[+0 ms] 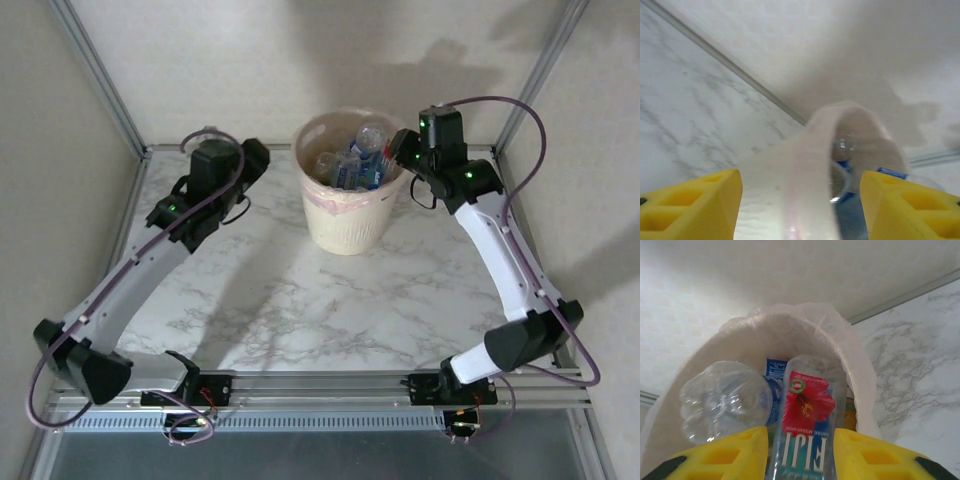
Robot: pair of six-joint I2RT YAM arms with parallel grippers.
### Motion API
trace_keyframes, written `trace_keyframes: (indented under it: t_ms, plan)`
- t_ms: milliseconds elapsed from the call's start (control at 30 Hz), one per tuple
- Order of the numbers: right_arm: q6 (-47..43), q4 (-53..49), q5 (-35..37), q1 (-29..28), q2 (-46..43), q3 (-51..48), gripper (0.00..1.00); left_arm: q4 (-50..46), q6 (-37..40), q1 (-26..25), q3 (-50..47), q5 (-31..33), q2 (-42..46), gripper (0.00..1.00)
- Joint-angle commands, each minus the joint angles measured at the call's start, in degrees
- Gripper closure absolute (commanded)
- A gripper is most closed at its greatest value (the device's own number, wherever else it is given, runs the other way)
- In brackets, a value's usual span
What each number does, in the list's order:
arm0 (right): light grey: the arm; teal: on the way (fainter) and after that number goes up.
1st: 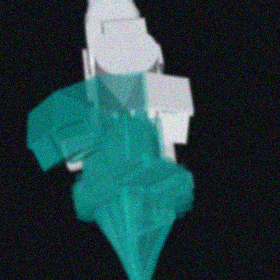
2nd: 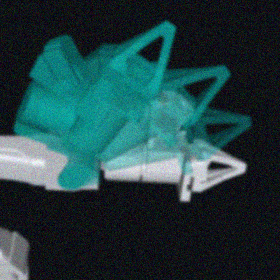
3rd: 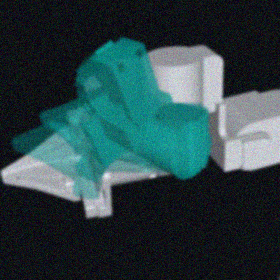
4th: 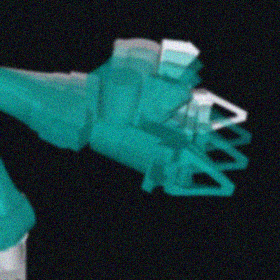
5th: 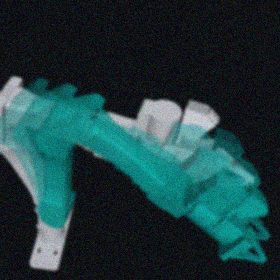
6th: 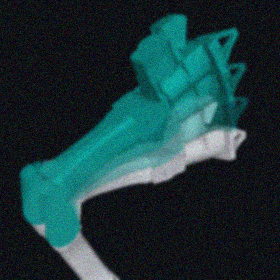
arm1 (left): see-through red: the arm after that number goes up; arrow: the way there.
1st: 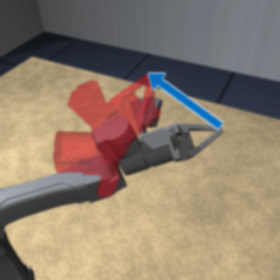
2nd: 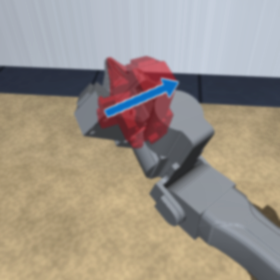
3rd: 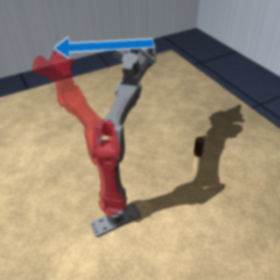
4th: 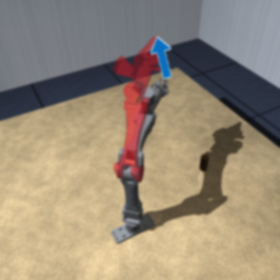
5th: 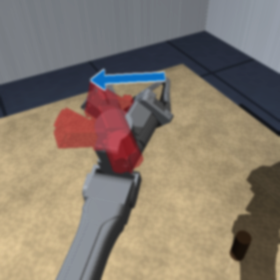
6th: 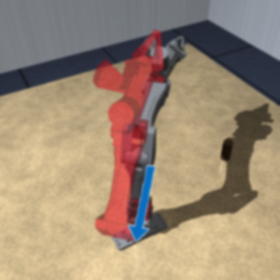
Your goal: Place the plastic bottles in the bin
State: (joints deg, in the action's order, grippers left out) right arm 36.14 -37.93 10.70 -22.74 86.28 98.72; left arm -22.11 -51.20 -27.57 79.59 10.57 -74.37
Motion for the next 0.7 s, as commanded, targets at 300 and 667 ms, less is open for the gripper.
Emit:
trace_keyframes:
  t_ms: [300, 667]
  plan:
    - [-3.3, 2.1, -5.9, -1.6, 14.1, 14.9, 0.62, 0.4, 4.1, 2.8, -11.5, -3.4, 10.4, 0.36]
    - [-6.3, -2.9, -1.9, -7.9, 21.4, 24.6, 0.62, 0.6, 3.7, 4.4, -12.8, -4.5, 11.6, 0.36]
